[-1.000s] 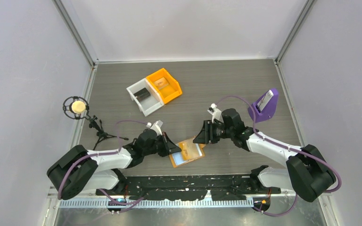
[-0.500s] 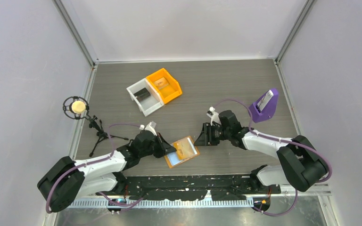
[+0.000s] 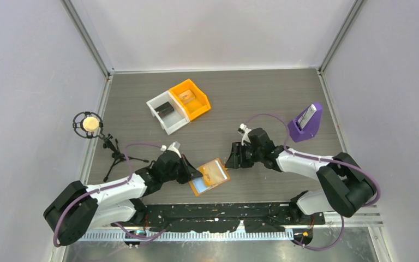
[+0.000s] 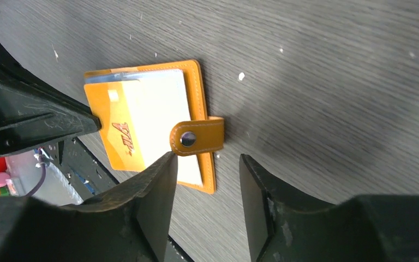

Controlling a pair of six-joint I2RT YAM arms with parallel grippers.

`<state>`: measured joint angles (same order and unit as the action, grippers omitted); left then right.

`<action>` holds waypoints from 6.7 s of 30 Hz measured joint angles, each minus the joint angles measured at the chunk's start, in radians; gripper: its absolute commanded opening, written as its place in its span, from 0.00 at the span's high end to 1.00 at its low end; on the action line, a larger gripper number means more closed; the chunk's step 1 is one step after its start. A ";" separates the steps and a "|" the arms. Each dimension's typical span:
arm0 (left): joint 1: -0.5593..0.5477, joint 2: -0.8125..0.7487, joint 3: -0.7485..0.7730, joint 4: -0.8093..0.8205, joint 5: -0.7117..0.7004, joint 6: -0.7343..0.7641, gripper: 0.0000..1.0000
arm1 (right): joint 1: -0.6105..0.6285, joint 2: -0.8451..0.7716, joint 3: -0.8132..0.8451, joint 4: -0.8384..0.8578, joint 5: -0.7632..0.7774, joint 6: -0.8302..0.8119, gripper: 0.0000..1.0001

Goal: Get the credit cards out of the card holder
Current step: Remove the credit card from the card holder, then place the credit card in the storage box.

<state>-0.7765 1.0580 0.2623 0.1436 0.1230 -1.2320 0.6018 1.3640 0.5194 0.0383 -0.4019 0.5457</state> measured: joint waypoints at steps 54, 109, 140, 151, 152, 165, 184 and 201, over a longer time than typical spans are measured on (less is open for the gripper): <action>0.006 -0.226 0.056 0.148 0.135 0.110 1.00 | -0.023 -0.426 -0.034 0.075 -0.264 0.111 0.21; 0.007 -0.071 0.692 -0.782 0.546 0.746 0.58 | 0.143 -0.343 -0.082 0.283 -0.579 0.186 0.95; 0.007 0.078 0.748 -0.708 0.605 0.769 0.53 | 0.143 -0.377 -0.082 0.311 -0.613 0.209 0.95; 0.008 0.087 0.756 -0.726 0.676 0.800 1.00 | 0.143 -0.374 -0.081 0.307 -0.617 0.210 0.94; 0.010 0.091 0.756 -0.727 0.688 0.803 1.00 | 0.143 -0.372 -0.079 0.306 -0.619 0.209 0.92; 0.110 0.106 0.830 -0.799 0.619 0.822 1.00 | 0.129 -0.410 -0.069 0.230 -0.527 0.158 0.17; 0.381 0.382 0.946 -0.307 -0.108 0.479 1.00 | 0.097 -0.436 -0.036 0.055 -0.426 0.057 0.05; 0.401 0.732 1.150 -0.240 -0.508 0.382 1.00 | 0.060 -0.402 -0.031 0.008 -0.436 0.030 0.05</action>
<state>-0.3756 1.7901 1.4120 -0.0963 -0.3851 -0.8497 0.6613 0.9623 0.4885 0.0460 -0.8375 0.5755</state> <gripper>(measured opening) 0.008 0.955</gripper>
